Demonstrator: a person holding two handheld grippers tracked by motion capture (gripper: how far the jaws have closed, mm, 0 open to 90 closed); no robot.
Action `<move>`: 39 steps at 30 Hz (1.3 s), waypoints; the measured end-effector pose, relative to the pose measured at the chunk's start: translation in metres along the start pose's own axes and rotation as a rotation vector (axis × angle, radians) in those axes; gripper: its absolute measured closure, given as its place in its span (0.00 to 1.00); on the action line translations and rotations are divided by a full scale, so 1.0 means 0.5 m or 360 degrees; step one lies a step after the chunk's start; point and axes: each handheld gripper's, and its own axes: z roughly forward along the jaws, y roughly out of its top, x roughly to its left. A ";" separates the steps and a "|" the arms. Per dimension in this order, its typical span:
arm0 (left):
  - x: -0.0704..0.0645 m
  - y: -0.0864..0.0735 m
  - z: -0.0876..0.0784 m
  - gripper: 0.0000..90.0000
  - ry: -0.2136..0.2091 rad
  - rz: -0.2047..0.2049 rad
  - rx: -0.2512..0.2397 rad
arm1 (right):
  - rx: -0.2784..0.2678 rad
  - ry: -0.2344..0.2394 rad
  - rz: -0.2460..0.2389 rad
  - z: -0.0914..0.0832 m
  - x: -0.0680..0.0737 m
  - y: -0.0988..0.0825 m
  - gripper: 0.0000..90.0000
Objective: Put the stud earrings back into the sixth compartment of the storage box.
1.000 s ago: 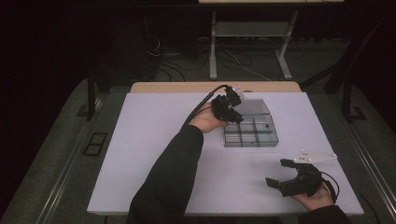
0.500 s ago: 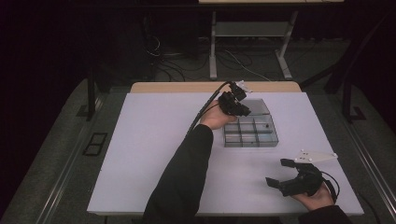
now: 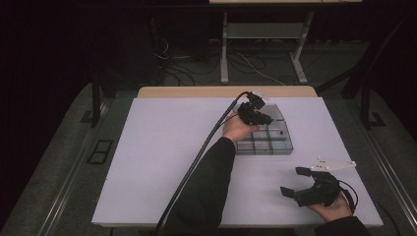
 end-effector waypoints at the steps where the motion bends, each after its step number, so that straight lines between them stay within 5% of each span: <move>1: 0.001 0.000 0.004 0.87 -0.0007 -0.0007 -0.0001 | 0.0000 0.0002 -0.0003 0.000 0.000 0.000 0.01; 8: -0.002 0.002 0.028 0.86 -0.0048 -0.0055 -0.0013 | 0.0000 0.0002 0.0000 -0.001 -0.001 0.000 0.01; 13: -0.002 0.005 0.020 0.63 -0.0085 -0.0110 -0.0030 | -0.0001 0.0002 0.0001 -0.001 -0.001 0.000 0.01; 27: -0.026 0.013 -0.089 0.27 -0.0072 -0.0031 -0.0070 | 0.0001 -0.0018 0.0002 -0.003 -0.003 -0.001 0.01; 39: -0.040 -0.034 -0.187 0.00 0.0017 0.0026 -0.0048 | -0.0002 -0.0018 0.0002 -0.003 -0.003 -0.003 0.01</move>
